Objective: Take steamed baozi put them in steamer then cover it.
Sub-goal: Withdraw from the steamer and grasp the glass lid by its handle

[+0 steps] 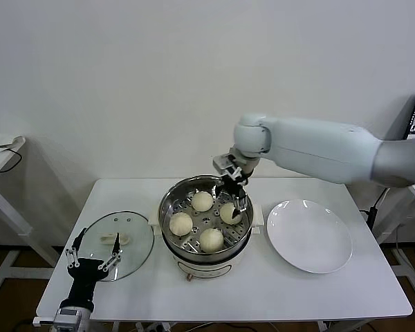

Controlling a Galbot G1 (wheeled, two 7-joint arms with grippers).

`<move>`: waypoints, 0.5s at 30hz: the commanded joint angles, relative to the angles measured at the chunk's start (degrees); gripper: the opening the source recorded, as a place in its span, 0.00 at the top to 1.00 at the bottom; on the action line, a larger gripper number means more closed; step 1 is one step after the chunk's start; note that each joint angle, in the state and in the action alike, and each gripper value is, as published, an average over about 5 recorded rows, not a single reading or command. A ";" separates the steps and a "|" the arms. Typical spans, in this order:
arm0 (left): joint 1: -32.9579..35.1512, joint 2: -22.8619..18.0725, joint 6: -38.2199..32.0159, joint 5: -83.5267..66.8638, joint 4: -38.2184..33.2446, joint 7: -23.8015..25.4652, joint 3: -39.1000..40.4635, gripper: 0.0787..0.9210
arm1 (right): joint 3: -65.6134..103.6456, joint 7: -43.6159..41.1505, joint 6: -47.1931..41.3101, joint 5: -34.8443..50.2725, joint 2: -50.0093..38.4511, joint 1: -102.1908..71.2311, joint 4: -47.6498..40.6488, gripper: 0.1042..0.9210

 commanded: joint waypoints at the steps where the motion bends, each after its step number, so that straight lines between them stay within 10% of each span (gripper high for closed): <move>1: -5.08 1.06 -0.17 11.77 2.38 -2.71 0.13 0.12 | 22.19 51.43 15.65 3.36 -19.44 -16.55 8.44 0.12; 8: -7.09 2.33 -2.83 21.89 6.60 -3.83 0.19 0.12 | 51.08 75.03 20.68 7.08 -24.96 -46.08 10.80 0.12; 15: -8.50 3.04 -4.75 37.26 12.42 -3.90 -0.34 0.12 | 82.23 78.93 22.42 7.13 -20.80 -76.33 12.42 0.12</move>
